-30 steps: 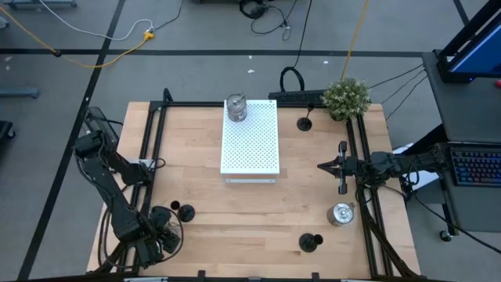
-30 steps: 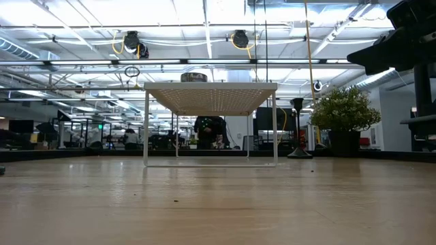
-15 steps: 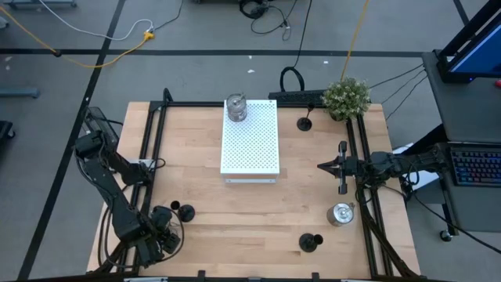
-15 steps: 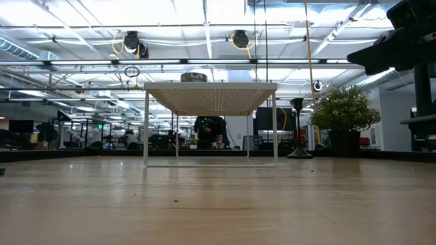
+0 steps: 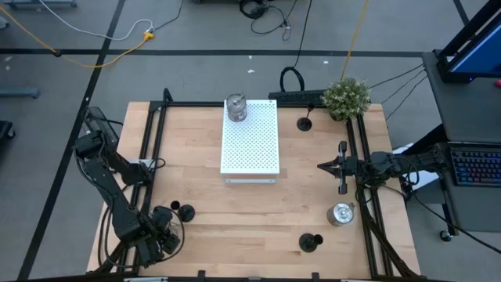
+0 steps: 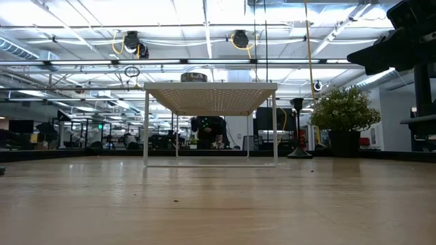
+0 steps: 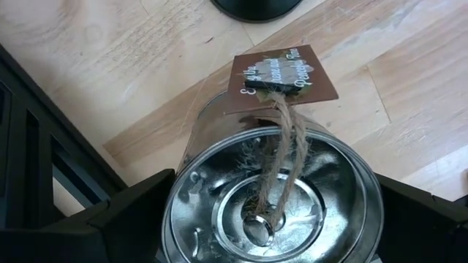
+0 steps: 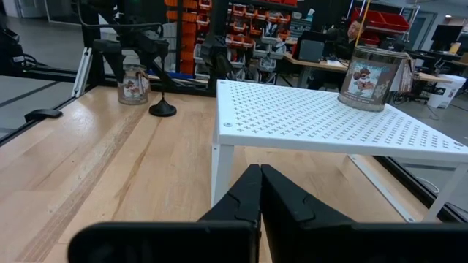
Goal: Pick & Place candle stick holders
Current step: Put the left silver scented candle on the shelf
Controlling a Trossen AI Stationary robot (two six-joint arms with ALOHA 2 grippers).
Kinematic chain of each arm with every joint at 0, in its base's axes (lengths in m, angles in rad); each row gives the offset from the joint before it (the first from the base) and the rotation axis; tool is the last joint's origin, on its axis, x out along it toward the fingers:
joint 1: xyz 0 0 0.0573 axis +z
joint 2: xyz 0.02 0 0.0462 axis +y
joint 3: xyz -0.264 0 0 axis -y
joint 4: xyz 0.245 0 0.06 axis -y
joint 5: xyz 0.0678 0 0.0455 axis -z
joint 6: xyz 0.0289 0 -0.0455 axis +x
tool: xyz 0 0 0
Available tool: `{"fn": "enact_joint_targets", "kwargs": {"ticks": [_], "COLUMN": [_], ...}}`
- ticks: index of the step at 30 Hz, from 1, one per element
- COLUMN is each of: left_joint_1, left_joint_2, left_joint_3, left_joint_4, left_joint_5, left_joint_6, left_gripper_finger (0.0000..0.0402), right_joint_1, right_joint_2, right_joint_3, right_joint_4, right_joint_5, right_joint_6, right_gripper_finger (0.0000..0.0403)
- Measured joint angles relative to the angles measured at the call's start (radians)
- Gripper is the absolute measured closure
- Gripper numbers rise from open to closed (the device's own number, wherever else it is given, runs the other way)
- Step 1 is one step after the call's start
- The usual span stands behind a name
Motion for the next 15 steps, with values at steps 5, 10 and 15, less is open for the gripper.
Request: {"fn": "enact_joint_targets", "kwargs": {"ticks": [5,10,15], "left_joint_1": [0.0,0.0,0.0], "left_joint_2": [0.0,0.0,0.0], "left_joint_3": [0.0,0.0,0.0], "left_joint_4": [0.0,-0.001,-0.001], "left_joint_5": [0.0,0.0,0.017], "left_joint_6": [0.0,0.008,-0.008], "left_gripper_finger": [0.0004,0.0005,0.0006], "right_joint_1": [0.0,0.0,0.0], "right_joint_2": [0.0,0.0,0.0], "right_joint_3": [0.0,0.0,0.0], "right_joint_4": [0.0,0.0,0.0], "right_joint_5": [0.0,0.0,0.0], "right_joint_6": [0.0,0.0,0.0], "right_gripper_finger": [0.0403,0.0403,0.0403]}}
